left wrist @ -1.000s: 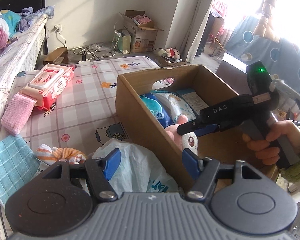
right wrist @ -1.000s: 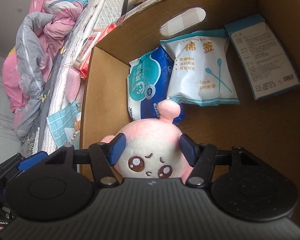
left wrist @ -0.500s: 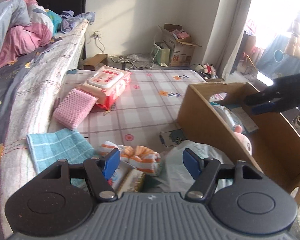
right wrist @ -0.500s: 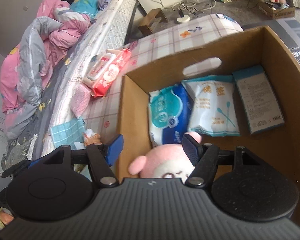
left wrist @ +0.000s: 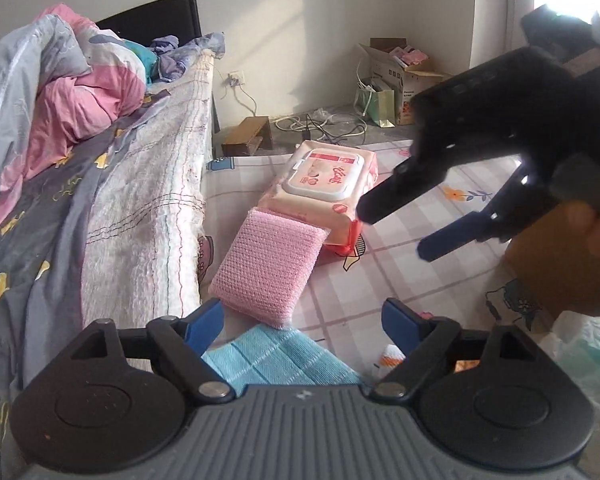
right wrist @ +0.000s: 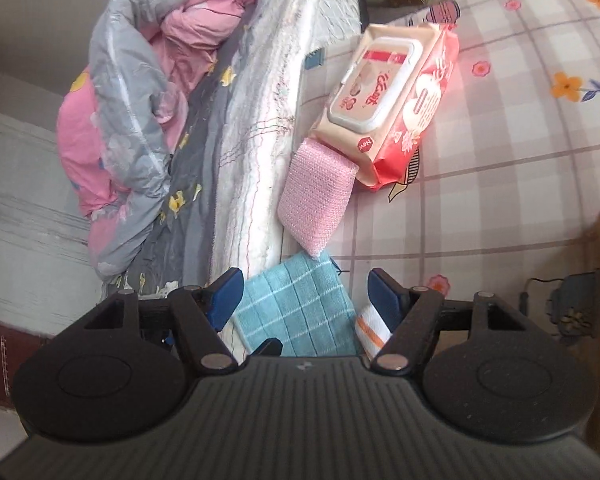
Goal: Organize soft objects
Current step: 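Move the open right gripper to the pink knitted sponge, then close the right gripper on the pink knitted sponge, then carry the pink sponge with the right gripper into the cardboard box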
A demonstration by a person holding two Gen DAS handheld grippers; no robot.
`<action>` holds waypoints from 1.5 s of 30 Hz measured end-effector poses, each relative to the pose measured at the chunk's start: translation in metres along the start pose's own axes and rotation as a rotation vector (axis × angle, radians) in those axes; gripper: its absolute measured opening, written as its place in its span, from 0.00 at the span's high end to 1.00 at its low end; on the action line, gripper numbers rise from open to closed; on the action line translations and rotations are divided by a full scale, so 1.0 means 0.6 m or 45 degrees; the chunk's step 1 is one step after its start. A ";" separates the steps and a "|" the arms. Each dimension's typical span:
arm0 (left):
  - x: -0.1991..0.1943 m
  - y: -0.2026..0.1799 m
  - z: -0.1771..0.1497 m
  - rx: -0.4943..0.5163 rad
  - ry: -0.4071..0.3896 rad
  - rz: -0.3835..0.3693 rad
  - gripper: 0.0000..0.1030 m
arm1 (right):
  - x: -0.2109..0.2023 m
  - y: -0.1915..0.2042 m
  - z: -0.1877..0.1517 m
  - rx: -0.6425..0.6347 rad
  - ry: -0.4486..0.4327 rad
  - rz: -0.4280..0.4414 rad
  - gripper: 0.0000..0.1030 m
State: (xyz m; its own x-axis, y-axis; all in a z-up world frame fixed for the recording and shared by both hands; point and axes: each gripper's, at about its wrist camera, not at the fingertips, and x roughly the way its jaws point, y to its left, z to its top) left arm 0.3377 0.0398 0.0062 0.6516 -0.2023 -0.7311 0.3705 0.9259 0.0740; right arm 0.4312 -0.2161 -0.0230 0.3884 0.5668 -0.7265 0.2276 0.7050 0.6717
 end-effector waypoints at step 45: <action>-0.038 -0.081 0.122 0.089 0.125 -0.244 0.19 | -0.057 -0.027 0.022 0.066 -0.096 0.329 0.72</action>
State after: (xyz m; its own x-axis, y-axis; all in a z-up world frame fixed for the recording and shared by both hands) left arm 0.3531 -0.0240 0.0691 0.4985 -0.3374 -0.7985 0.5287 0.8483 -0.0284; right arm 0.4261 -0.2525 -0.0073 0.5045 0.6905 -0.5184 0.1567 0.5172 0.8414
